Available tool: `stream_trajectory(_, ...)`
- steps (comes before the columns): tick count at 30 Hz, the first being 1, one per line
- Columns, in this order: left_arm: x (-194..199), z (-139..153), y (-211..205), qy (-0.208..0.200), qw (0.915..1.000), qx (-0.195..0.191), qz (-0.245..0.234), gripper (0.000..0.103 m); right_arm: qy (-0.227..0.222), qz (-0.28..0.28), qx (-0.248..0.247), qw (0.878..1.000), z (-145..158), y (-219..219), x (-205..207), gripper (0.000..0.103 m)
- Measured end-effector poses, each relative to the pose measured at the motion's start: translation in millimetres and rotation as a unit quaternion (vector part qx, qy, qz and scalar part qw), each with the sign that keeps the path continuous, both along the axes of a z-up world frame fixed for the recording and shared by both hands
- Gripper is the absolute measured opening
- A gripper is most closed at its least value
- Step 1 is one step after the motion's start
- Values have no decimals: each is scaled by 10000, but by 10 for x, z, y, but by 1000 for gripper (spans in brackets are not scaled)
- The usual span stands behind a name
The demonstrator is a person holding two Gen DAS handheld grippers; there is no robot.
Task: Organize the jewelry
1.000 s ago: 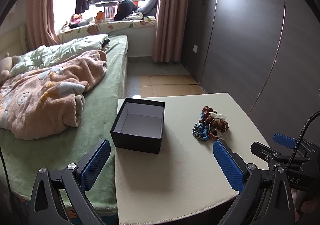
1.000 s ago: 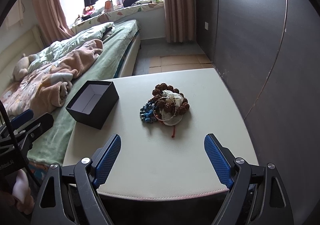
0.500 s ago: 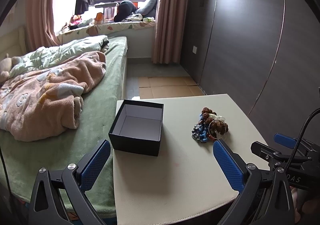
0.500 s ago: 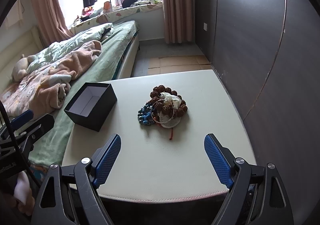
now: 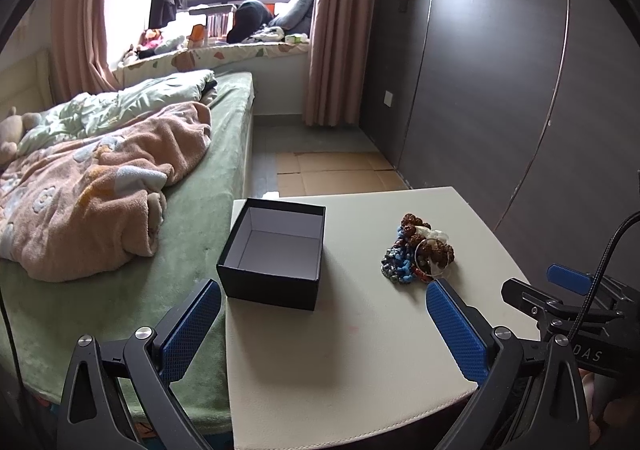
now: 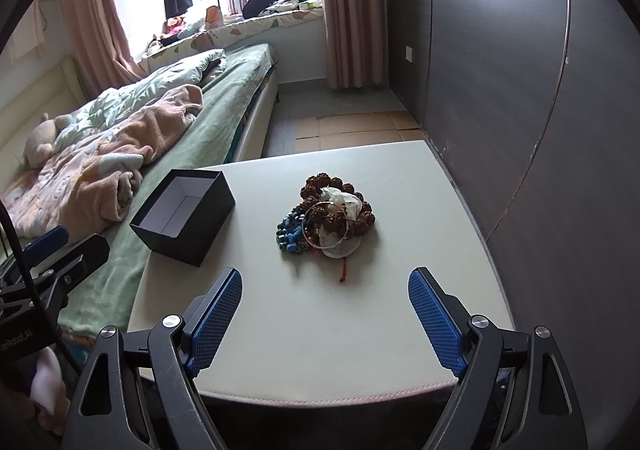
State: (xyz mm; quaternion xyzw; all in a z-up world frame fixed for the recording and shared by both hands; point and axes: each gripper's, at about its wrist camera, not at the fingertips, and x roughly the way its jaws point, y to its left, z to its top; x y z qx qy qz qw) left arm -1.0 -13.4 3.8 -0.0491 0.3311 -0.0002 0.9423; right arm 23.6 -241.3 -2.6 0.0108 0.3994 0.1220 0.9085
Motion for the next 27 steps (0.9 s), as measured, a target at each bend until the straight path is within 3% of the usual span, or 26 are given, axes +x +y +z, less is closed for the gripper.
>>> stream_trajectory(10,-3,59,-43,-168,9997,-159,-55,102,17,2,20,10000,5,-5,-9,86)
stream_trajectory(18,176,27,-193,-283,9995,-75,-111,101,31,-154,398,9991,65,-264,31,86)
stream_trajectory(23,334,-51,-273,-166,9990,-336,-245,99,81,-407,746,9964,71,-531,147,86)
stream_trajectory(27,469,-70,-366,-160,9972,-578,-448,85,235,-648,940,9932,15,-705,295,86)
